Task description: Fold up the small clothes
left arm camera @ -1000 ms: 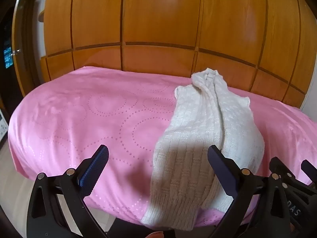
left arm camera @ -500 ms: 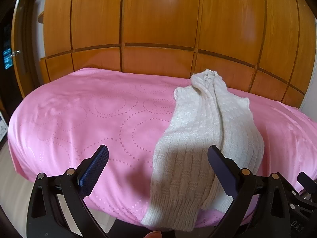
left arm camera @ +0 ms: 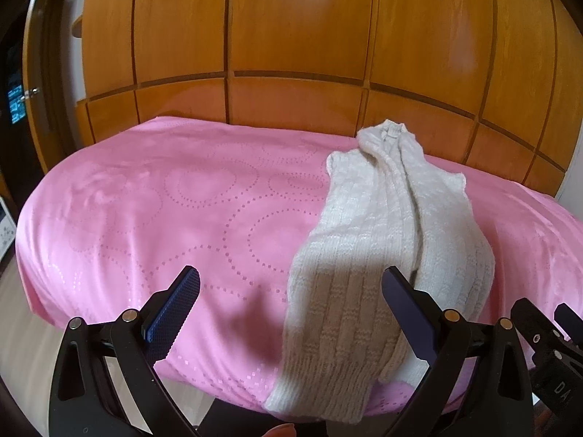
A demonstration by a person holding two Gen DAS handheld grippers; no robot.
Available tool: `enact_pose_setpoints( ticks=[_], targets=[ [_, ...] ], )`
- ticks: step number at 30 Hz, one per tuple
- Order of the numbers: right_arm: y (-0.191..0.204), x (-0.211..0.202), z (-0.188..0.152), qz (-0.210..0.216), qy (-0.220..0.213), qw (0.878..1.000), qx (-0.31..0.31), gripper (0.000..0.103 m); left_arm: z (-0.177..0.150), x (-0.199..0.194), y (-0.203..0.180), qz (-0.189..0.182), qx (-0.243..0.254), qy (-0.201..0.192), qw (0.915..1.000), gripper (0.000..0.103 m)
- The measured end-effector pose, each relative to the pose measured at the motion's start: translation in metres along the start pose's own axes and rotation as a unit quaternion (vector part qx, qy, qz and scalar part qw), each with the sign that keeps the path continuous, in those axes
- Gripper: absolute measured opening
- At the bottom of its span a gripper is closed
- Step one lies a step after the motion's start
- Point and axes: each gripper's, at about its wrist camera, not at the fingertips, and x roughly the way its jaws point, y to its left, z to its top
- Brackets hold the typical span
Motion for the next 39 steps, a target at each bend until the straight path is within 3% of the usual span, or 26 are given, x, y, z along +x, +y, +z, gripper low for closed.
enact_pose_setpoints(
  ticks=[32, 35, 39],
  targets=[
    [-0.010, 0.012, 0.008, 0.014, -0.002, 1.000, 0.002, 0.100, -0.002, 0.014, 0.006, -0.006, -0.011, 0.023, 0.9997, 0.099],
    [-0.016, 0.015, 0.012, 0.020, 0.001, 1.000, 0.013, 0.094, -0.001, 0.017, 0.011, -0.006, -0.017, 0.026, 0.9995, 0.099],
    [-0.017, 0.032, 0.016, 0.039, 0.032, 0.998, 0.022, 0.075, -0.001, 0.021, 0.011, -0.020, -0.022, 0.031, 0.9991, 0.099]
  ],
)
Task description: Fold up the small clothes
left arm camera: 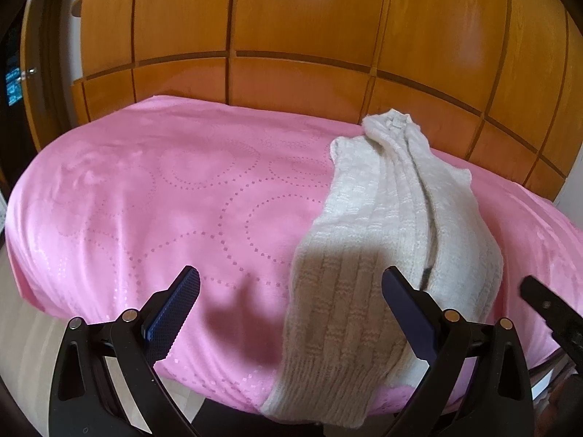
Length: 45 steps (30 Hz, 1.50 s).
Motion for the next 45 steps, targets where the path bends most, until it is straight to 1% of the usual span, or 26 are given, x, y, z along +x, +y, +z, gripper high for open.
enact_pose_setpoints(
  ticks=[2, 7, 8, 9, 11, 14, 17, 22, 23, 24, 25, 26, 27, 28, 29, 30, 32, 34, 35, 37, 39, 40, 41, 42, 43, 45],
  targets=[
    [0.002, 0.012, 0.001, 0.014, 0.017, 1.000, 0.001, 0.073, -0.001, 0.002, -0.003, -0.010, 0.006, 0.003, 0.9999, 0.099],
    [0.010, 0.041, 0.001, 0.032, 0.048, 0.998, 0.002, 0.071, -0.004, 0.011, -0.010, -0.006, 0.028, 0.012, 0.9995, 0.099],
    [0.011, 0.049, 0.001, 0.036, 0.059, 0.998, 0.004, 0.066, -0.003, 0.012, -0.012, -0.006, 0.032, 0.010, 0.9994, 0.099],
    [0.010, 0.055, 0.000, 0.038, 0.068, 0.997, 0.004, 0.056, -0.003, 0.013, -0.014, -0.008, 0.036, 0.010, 0.9993, 0.099],
    [0.012, 0.062, 0.000, 0.048, 0.083, 0.995, -0.002, 0.047, -0.004, 0.015, -0.015, -0.007, 0.040, 0.012, 0.9991, 0.099],
    [0.018, 0.058, -0.003, 0.049, 0.082, 0.995, -0.023, 0.042, -0.005, 0.019, -0.018, -0.010, 0.046, 0.016, 0.9987, 0.099],
    [0.020, 0.055, -0.006, 0.042, 0.074, 0.996, -0.039, 0.042, -0.007, 0.023, -0.019, -0.012, 0.052, 0.022, 0.9983, 0.099],
    [0.021, 0.058, -0.009, 0.061, 0.098, 0.992, -0.046, 0.040, -0.010, 0.031, -0.020, -0.025, 0.060, 0.031, 0.9974, 0.098],
    [0.022, 0.060, -0.012, 0.067, 0.106, 0.991, -0.048, 0.034, -0.011, 0.034, -0.022, -0.028, 0.062, 0.034, 0.9971, 0.093],
    [0.023, 0.061, -0.014, 0.070, 0.112, 0.990, -0.051, 0.024, -0.013, 0.037, -0.023, -0.030, 0.067, 0.037, 0.9966, 0.089],
    [0.024, 0.064, -0.016, 0.072, 0.123, 0.988, -0.056, 0.020, -0.015, 0.040, -0.024, -0.030, 0.074, 0.043, 0.9959, 0.080],
    [0.023, 0.065, -0.018, 0.077, 0.133, 0.986, -0.058, 0.016, -0.018, 0.046, -0.025, -0.032, 0.081, 0.056, 0.9946, 0.067],
    [0.023, 0.064, -0.018, 0.082, 0.137, 0.985, -0.059, 0.014, -0.021, 0.050, -0.024, -0.042, 0.080, 0.070, 0.9934, 0.058],
    [0.022, 0.059, -0.017, 0.085, 0.134, 0.985, -0.065, 0.009, -0.022, 0.052, -0.023, -0.049, 0.077, 0.075, 0.9930, 0.039],
    [0.022, 0.055, -0.016, 0.084, 0.128, 0.986, -0.071, 0.008, -0.022, 0.053, -0.020, -0.054, 0.074, 0.075, 0.9930, 0.022],
    [0.022, 0.049, -0.013, 0.081, 0.118, 0.987, -0.077, 0.008, -0.021, 0.052, -0.018, -0.057, 0.072, 0.071, 0.9932, 0.012],
    [0.015, 0.037, -0.003, 0.078, 0.097, 0.989, -0.080, 0.007, -0.016, 0.048, -0.010, -0.086, 0.058, 0.071, 0.9921, 0.006],
    [0.007, 0.024, 0.009, 0.067, 0.071, 0.992, -0.083, 0.006, -0.007, 0.039, -0.001, -0.108, 0.041, 0.056, 0.9917, 0.005],
    [-0.001, 0.014, 0.019, 0.057, 0.049, 0.994, -0.083, 0.006, -0.001, 0.033, 0.005, -0.115, 0.034, 0.047, 0.9916, 0.005],
    [-0.015, 0.002, 0.036, 0.030, 0.017, 0.996, -0.082, 0.006, 0.013, 0.028, 0.016, -0.114, 0.020, 0.034, 0.9927, 0.005],
    [-0.037, -0.008, 0.060, -0.011, -0.019, 0.997, -0.075, 0.006, 0.027, 0.027, 0.030, -0.114, -0.006, 0.026, 0.9931, 0.005],
    [-0.053, -0.012, 0.076, -0.042, -0.041, 0.996, -0.065, 0.006, 0.036, 0.027, 0.040, -0.117, -0.025, 0.023, 0.9926, 0.005],
    [-0.063, -0.013, 0.086, -0.063, -0.052, 0.995, -0.060, 0.006, 0.049, 0.029, 0.053, -0.119, -0.048, 0.016, 0.9917, 0.005],
    [-0.078, -0.013, 0.099, -0.089, -0.067, 0.992, -0.052, 0.006, 0.061, 0.029, 0.063, -0.114, -0.063, 0.006, 0.9914, 0.005],
    [-0.087, -0.012, 0.108, -0.105, -0.076, 0.990, -0.046, 0.006, 0.077, 0.032, 0.076, -0.107, -0.080, -0.006, 0.9910, 0.005],
    [-0.120, -0.001, 0.136, -0.161, -0.095, 0.982, -0.030, 0.006, 0.103, 0.036, 0.093, -0.092, -0.101, -0.022, 0.9904, 0.005]
  ],
)
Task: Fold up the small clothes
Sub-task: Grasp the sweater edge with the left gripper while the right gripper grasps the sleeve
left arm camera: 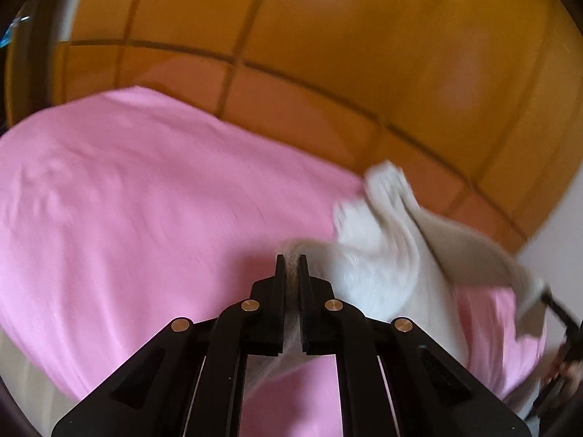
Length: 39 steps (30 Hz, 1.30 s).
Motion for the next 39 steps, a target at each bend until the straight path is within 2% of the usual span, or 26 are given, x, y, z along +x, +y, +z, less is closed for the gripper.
enact_pose_setpoints(
  ticks=[3, 6, 8, 9, 10, 11, 12, 13, 14, 15, 16, 17, 18, 19, 20, 21, 22, 23, 25, 26, 29, 31, 34, 35, 36, 39],
  targets=[
    [-0.038, 0.039, 0.024, -0.071, -0.001, 0.997, 0.020, 0.006, 0.050, 0.011, 0.027, 0.040, -0.037, -0.030, 0.9981, 0.005],
    [-0.072, 0.086, 0.048, -0.141, 0.013, 0.989, 0.039, 0.006, 0.101, 0.038, 0.056, 0.095, -0.075, -0.042, 0.9918, 0.005],
    [-0.093, 0.118, 0.061, -0.168, 0.033, 0.983, 0.061, 0.006, 0.127, 0.061, 0.069, 0.131, -0.091, -0.033, 0.9866, 0.005],
    [-0.100, 0.128, 0.065, -0.176, 0.038, 0.981, 0.067, 0.009, 0.136, 0.069, 0.074, 0.140, -0.093, -0.025, 0.9854, 0.006],
    [-0.108, 0.141, 0.069, -0.171, 0.050, 0.981, 0.078, 0.013, 0.143, 0.074, 0.075, 0.170, -0.095, -0.028, 0.9804, 0.006],
    [-0.111, 0.147, 0.071, -0.163, 0.057, 0.981, 0.084, 0.026, 0.144, 0.071, 0.078, 0.185, -0.096, -0.031, 0.9776, 0.022],
    [-0.112, 0.149, 0.072, -0.159, 0.055, 0.981, 0.093, 0.048, 0.145, 0.070, 0.078, 0.185, -0.096, -0.034, 0.9775, 0.038],
    [-0.109, 0.145, 0.071, -0.158, 0.047, 0.981, 0.098, 0.057, 0.142, 0.066, 0.078, 0.178, -0.097, -0.041, 0.9784, 0.071],
    [-0.104, 0.136, 0.067, -0.152, 0.032, 0.983, 0.101, 0.068, 0.132, 0.058, 0.074, 0.164, -0.099, -0.061, 0.9796, 0.079],
    [-0.097, 0.128, 0.062, -0.142, 0.025, 0.984, 0.100, 0.069, 0.122, 0.054, 0.072, 0.150, -0.095, -0.067, 0.9818, 0.079],
    [-0.086, 0.120, 0.053, -0.109, 0.032, 0.989, 0.096, 0.068, 0.113, 0.056, 0.066, 0.129, -0.088, -0.051, 0.9864, 0.077],
    [-0.080, 0.117, 0.049, -0.078, 0.043, 0.991, 0.097, 0.064, 0.098, 0.061, 0.057, 0.094, -0.082, -0.024, 0.9919, 0.067],
    [-0.067, 0.113, 0.037, -0.006, 0.070, 0.992, 0.103, 0.060, 0.082, 0.066, 0.050, 0.060, -0.081, -0.003, 0.9949, 0.061],
    [-0.060, 0.110, 0.029, 0.030, 0.086, 0.990, 0.106, 0.058, 0.071, 0.071, 0.044, 0.035, -0.078, 0.015, 0.9962, 0.051],
    [-0.043, 0.107, 0.013, 0.103, 0.119, 0.981, 0.113, 0.053, 0.051, 0.079, 0.034, -0.008, -0.078, 0.048, 0.9958, 0.043],
    [-0.028, 0.104, -0.001, 0.161, 0.145, 0.969, 0.122, 0.048, 0.033, 0.088, 0.025, -0.043, -0.081, 0.078, 0.9927, 0.041],
    [-0.005, 0.102, -0.023, 0.229, 0.185, 0.947, 0.132, 0.046, 0.021, 0.095, 0.018, -0.064, -0.082, 0.098, 0.9897, 0.036],
    [0.014, 0.102, -0.041, 0.273, 0.219, 0.926, 0.139, 0.039, 0.002, 0.104, 0.006, -0.094, -0.082, 0.128, 0.9839, 0.031],
    [0.038, 0.102, -0.066, 0.329, 0.256, 0.895, 0.157, 0.034, -0.025, 0.116, -0.015, -0.137, -0.085, 0.167, 0.9728, 0.031],
    [0.056, 0.101, -0.081, 0.363, 0.278, 0.873, 0.169, 0.034, -0.038, 0.119, -0.028, -0.154, -0.082, 0.180, 0.9681, 0.031],
    [0.078, 0.107, -0.099, 0.393, 0.304, 0.848, 0.185, 0.034, -0.061, 0.130, -0.051, -0.200, -0.095, 0.216, 0.9510, 0.031],
    [0.082, 0.111, -0.100, 0.405, 0.302, 0.840, 0.198, 0.033, -0.071, 0.135, -0.061, -0.217, -0.110, 0.225, 0.9435, 0.031],
    [0.088, 0.115, -0.091, 0.403, 0.286, 0.846, 0.199, 0.015, -0.077, 0.140, -0.068, -0.227, -0.131, 0.230, 0.9372, 0.031],
    [0.091, 0.114, -0.087, 0.403, 0.283, 0.848, 0.194, 0.008, -0.076, 0.140, -0.069, -0.231, -0.136, 0.232, 0.9351, 0.018],
    [0.093, 0.109, -0.081, 0.404, 0.278, 0.852, 0.185, 0.007, -0.076, 0.138, -0.068, -0.233, -0.139, 0.234, 0.9335, 0.009],
    [0.096, 0.082, -0.064, 0.408, 0.249, 0.866, 0.149, 0.006, -0.066, 0.117, -0.058, -0.230, -0.131, 0.213, 0.9407, 0.002]
  ],
)
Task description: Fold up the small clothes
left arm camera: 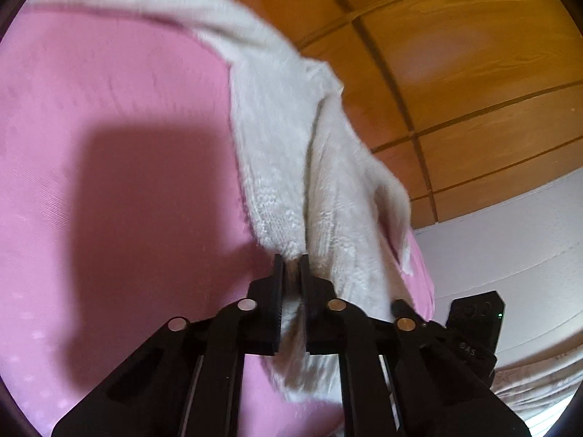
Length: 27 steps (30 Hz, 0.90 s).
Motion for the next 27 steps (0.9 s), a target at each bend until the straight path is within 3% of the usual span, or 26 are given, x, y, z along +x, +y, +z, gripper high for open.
enact_pose_setpoints(
  ticks=[5, 10, 13, 15, 16, 17, 19, 20, 21, 23, 25, 26, 27],
  targets=[
    [0.042, -0.065, 0.004, -0.016, -0.053, 0.996, -0.067, 0.005, 0.010, -0.066, -0.023, 0.001, 0.035, -0.046, 0.9983, 0.001],
    [0.060, -0.136, 0.005, -0.016, -0.108, 0.990, -0.086, 0.005, 0.017, -0.132, -0.038, -0.006, 0.034, -0.078, 0.9964, 0.001],
    [0.040, -0.149, 0.002, -0.074, -0.108, 0.989, -0.077, 0.005, 0.014, -0.151, -0.032, 0.027, 0.039, -0.078, 0.9958, 0.001],
    [0.017, -0.137, -0.002, -0.106, -0.086, 0.989, -0.063, 0.006, 0.008, -0.142, -0.016, 0.059, 0.035, -0.054, 0.9962, 0.001],
    [0.008, -0.131, -0.004, -0.116, -0.077, 0.989, -0.058, 0.010, 0.004, -0.138, -0.004, 0.096, 0.030, -0.060, 0.9931, 0.007],
    [-0.008, -0.123, -0.009, -0.125, -0.065, 0.989, -0.041, 0.014, -0.001, -0.133, 0.004, 0.108, 0.030, -0.061, 0.9918, 0.033],
    [-0.036, -0.110, -0.022, -0.127, -0.040, 0.991, -0.008, 0.034, -0.013, -0.128, 0.026, 0.114, 0.002, -0.061, 0.9916, 0.071],
    [-0.044, -0.109, -0.028, -0.133, -0.037, 0.990, 0.000, 0.045, -0.022, -0.125, 0.040, 0.102, -0.022, -0.060, 0.9927, 0.071],
    [-0.052, -0.107, -0.033, -0.135, -0.032, 0.990, 0.004, 0.049, -0.027, -0.121, 0.046, 0.099, -0.029, -0.050, 0.9935, 0.071],
    [-0.062, -0.100, -0.043, -0.138, -0.019, 0.990, 0.010, 0.050, -0.046, -0.120, 0.054, 0.104, -0.026, -0.040, 0.9935, 0.071],
    [-0.066, -0.092, -0.048, -0.136, -0.010, 0.991, 0.006, 0.050, -0.056, -0.109, 0.055, 0.083, -0.025, -0.028, 0.9958, 0.071],
    [-0.064, -0.089, -0.048, -0.146, -0.006, 0.989, -0.008, 0.045, -0.064, -0.104, 0.051, 0.073, -0.018, -0.024, 0.9969, 0.065],
    [-0.058, -0.086, -0.048, -0.156, -0.006, 0.988, -0.020, 0.022, -0.067, -0.098, 0.046, 0.072, -0.002, -0.017, 0.9973, 0.055]
  ],
)
